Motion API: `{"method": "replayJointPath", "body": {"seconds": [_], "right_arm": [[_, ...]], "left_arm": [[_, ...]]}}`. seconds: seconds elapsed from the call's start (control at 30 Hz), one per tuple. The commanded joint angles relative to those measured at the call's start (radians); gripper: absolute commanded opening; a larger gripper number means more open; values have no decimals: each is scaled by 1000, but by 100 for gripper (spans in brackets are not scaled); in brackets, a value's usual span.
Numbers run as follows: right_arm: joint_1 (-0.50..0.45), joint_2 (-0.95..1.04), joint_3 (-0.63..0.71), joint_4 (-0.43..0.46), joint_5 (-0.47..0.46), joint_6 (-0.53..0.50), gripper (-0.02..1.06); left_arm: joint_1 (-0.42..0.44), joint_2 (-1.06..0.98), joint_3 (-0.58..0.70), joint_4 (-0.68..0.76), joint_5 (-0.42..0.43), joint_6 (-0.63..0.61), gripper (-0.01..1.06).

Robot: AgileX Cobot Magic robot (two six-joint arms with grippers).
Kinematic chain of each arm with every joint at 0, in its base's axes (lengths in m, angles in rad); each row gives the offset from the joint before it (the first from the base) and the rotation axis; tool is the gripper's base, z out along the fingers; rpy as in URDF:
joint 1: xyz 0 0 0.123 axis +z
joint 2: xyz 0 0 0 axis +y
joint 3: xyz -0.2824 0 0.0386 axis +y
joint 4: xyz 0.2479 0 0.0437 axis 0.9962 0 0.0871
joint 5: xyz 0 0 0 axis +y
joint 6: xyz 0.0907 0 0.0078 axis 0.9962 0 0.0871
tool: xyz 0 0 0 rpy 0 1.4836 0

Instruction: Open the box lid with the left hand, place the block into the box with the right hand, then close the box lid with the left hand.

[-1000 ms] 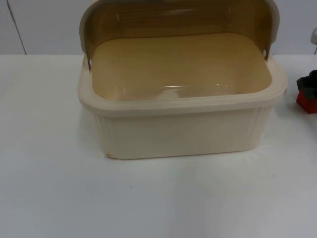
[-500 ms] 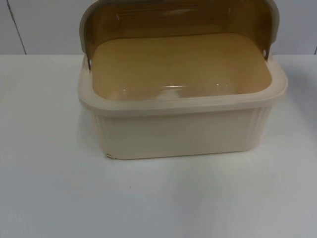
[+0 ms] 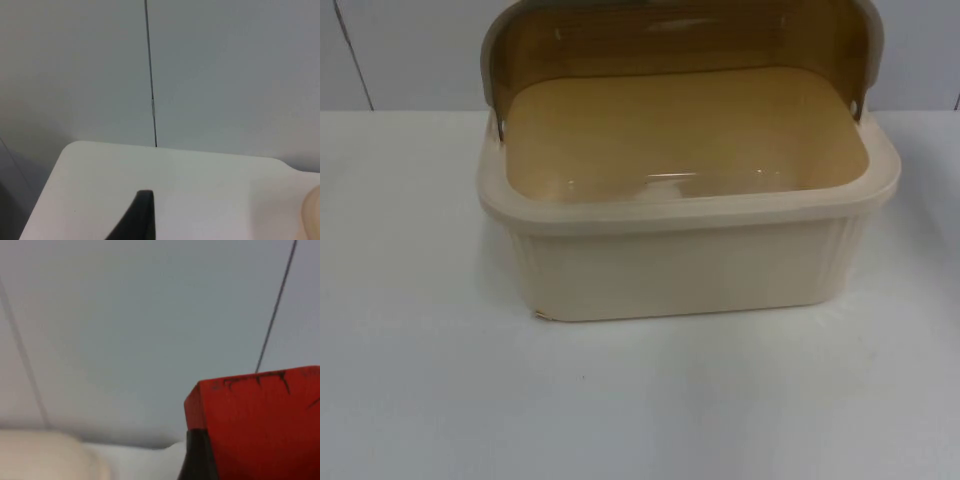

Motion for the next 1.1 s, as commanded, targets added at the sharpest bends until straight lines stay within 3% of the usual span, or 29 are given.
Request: {"method": "replayJointPath", "body": {"seconds": [0.0,0.13,0.23,0.37,0.5,0.53,0.7,0.87,0.97,1.07], "right_arm": [[59,-46,-7,7,96,-8,0],[193,-73,-7,69,240,-13,0],[261,-71,3,91,282,-15,0],[361,-71,59,91,270,-4,0],[449,-71,229,89,88,29,0],[449,-71,229,89,88,29,0],[436,-53,454,79,-320,29,0],[432,38,474,73,-329,29,0],[432,108,474,52,-397,24,0],[410,220,474,56,-548,11,0]], "left_arm": [[5,-1,1,-3,-19,-6,105],[5,-1,1,-3,-19,-6,105],[5,-1,1,-3,-21,-4,105],[5,-1,1,-3,-21,-4,105],[5,-1,1,-3,-21,-4,105],[5,-1,1,-3,-21,-4,105],[5,-1,1,-3,-21,5,105],[5,-1,1,-3,-21,21,105],[5,-1,1,-3,-21,21,105],[5,-1,1,-3,-19,21,105]]}}
